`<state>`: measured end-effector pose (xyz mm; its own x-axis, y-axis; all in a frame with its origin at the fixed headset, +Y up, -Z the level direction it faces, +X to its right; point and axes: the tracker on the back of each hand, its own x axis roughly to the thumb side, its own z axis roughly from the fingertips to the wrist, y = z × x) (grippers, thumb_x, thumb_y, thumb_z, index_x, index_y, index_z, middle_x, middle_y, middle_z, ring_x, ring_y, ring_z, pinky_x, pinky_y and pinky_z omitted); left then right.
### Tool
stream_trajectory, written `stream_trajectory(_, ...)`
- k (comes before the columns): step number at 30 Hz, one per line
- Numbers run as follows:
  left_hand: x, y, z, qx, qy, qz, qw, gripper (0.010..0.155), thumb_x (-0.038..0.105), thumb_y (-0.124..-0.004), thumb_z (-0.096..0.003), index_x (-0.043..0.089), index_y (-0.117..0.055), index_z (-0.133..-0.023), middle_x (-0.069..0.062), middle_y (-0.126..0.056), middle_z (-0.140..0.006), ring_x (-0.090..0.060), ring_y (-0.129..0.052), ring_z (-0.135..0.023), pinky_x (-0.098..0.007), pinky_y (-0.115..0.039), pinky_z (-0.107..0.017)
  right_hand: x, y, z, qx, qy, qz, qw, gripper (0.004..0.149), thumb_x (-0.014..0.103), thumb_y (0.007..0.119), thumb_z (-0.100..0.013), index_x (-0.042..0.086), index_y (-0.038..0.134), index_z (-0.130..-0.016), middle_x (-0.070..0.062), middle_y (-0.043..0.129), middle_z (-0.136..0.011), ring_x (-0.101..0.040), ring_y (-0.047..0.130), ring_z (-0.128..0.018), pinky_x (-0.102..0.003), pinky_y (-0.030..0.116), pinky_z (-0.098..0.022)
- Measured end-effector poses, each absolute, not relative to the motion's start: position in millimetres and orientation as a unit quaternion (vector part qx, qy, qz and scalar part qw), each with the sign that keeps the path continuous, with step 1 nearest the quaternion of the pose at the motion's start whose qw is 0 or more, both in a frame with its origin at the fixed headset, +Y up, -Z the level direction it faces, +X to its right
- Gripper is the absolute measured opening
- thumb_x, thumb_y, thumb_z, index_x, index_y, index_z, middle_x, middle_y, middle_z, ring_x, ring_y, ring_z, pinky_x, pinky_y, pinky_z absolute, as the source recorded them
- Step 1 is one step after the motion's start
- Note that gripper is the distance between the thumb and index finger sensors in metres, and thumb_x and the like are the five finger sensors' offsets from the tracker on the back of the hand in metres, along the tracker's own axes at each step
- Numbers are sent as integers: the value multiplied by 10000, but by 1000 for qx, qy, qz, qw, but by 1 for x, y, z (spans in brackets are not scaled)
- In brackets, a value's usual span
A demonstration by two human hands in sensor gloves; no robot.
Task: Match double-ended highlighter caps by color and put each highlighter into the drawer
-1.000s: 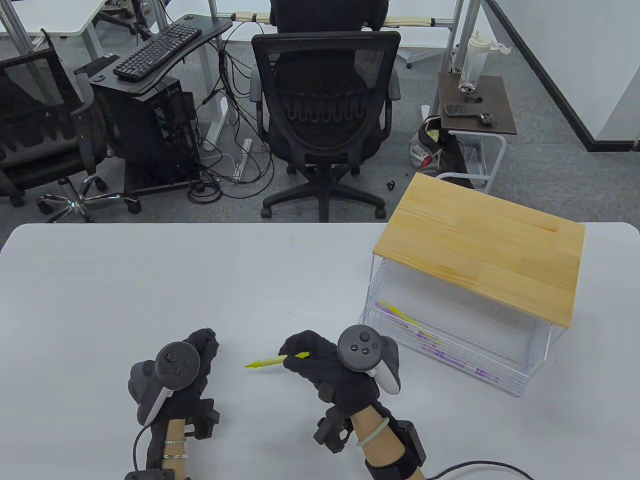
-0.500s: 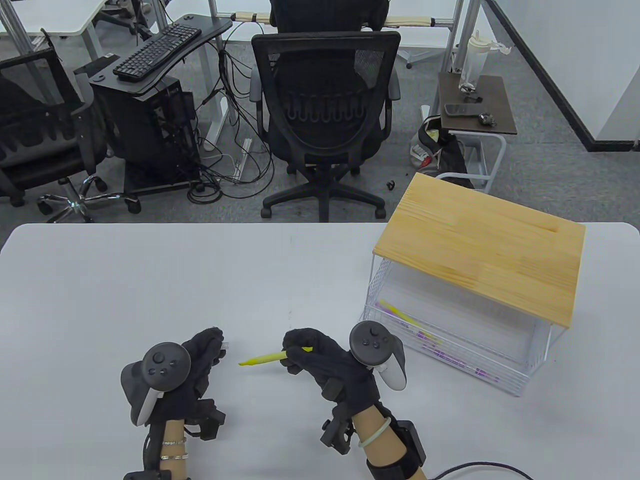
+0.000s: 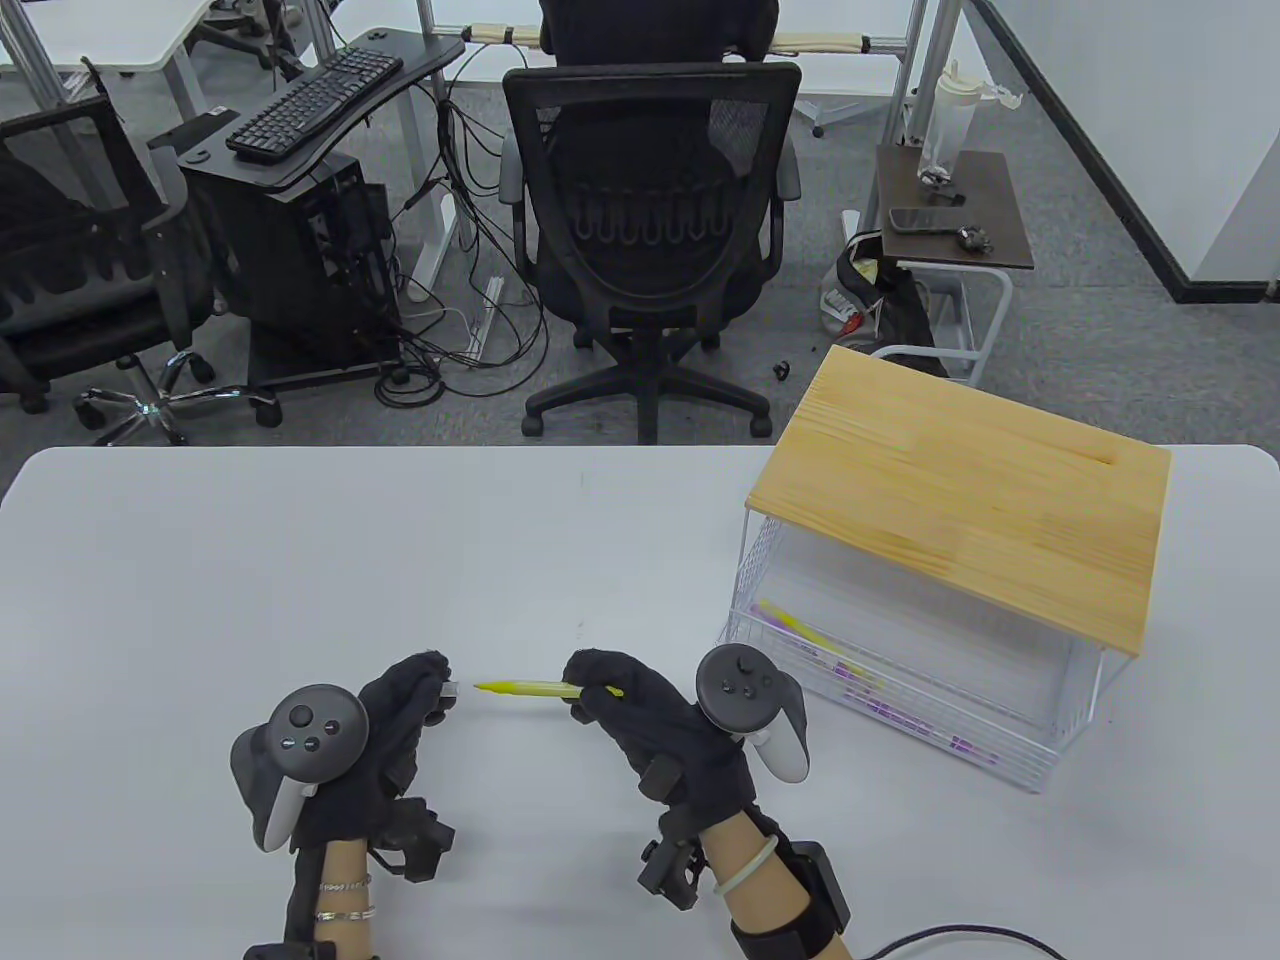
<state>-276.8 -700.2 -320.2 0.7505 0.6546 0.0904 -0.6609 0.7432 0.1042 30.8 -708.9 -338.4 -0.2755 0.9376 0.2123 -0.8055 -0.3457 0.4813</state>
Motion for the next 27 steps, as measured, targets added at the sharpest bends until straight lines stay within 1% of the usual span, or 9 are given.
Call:
stream_trajectory(5, -275, -699, -320, 63, -38, 367, 927, 449, 337, -625, -548, 163, -810, -918, -4, -1005, -749, -183, -1047, -584, -524, -706, -660, 31, -707, -337, 239, 135, 785, 555, 412, 396, 532, -714, 373, 391, -1101, 94, 564, -1157, -223, 701, -1005, -555, 486, -847)
stream_trajectory(10, -274, -699, -320, 59, -50, 377, 923, 448, 335, -623, -547, 166, -809, -918, -4, -1004, -758, -185, -1046, -595, -524, -706, -661, 29, -708, -336, 241, 141, 788, 549, 411, 391, 538, -713, 371, 401, -1100, 90, 572, -1155, -232, 704, -1000, -561, 486, -843)
stream_trajectory(15, -274, -698, -320, 61, -59, 383, 920, 448, 339, -623, -548, 171, -806, -921, -1, -1001, -767, -185, -1045, -603, -528, -702, -664, 28, -707, -335, 225, 118, 812, 525, 401, 383, 543, -710, 358, 425, -1093, 76, 583, -1148, -239, 712, -990, -564, 493, -837)
stream_trajectory(22, -271, -696, -318, 62, -73, 376, 922, 453, 355, -634, -546, 191, -798, -935, -2, -987, -800, -195, -1034, -634, -537, -694, -672, 27, -710, -336, 218, 121, 816, 521, 403, 379, 546, -710, 353, 428, -1094, 70, 586, -1144, -242, 714, -987, -566, 493, -834)
stream_trajectory(23, -271, -696, -318, 60, -83, 375, 921, 455, 370, -643, -541, 209, -799, -938, 13, -988, -805, -187, -1037, -640, -537, -697, -675, 28, -710, -337, 219, 121, 816, 520, 406, 385, 547, -708, 353, 428, -1095, 73, 597, -1139, -239, 718, -986, -564, 494, -835)
stream_trajectory(25, -267, -696, -319, 30, -119, 392, 912, 488, 389, -675, -529, 214, -766, -975, 6, -962, -849, -192, -1018, -679, -542, -682, -689, 27, -711, -337, 223, 127, 812, 524, 406, 395, 541, -707, 357, 425, -1095, 77, 607, -1131, -232, 724, -982, -561, 495, -837)
stream_trajectory(27, -263, -695, -319, 18, -136, 393, 909, 497, 368, -702, -521, 208, -749, -989, 4, -945, -865, -190, -1007, -692, -542, -675, -698, 28, -709, -336, 224, 130, 808, 529, 409, 401, 533, -706, 351, 424, -1097, 76, 621, -1116, -224, 732, -972, -558, 497, -839)
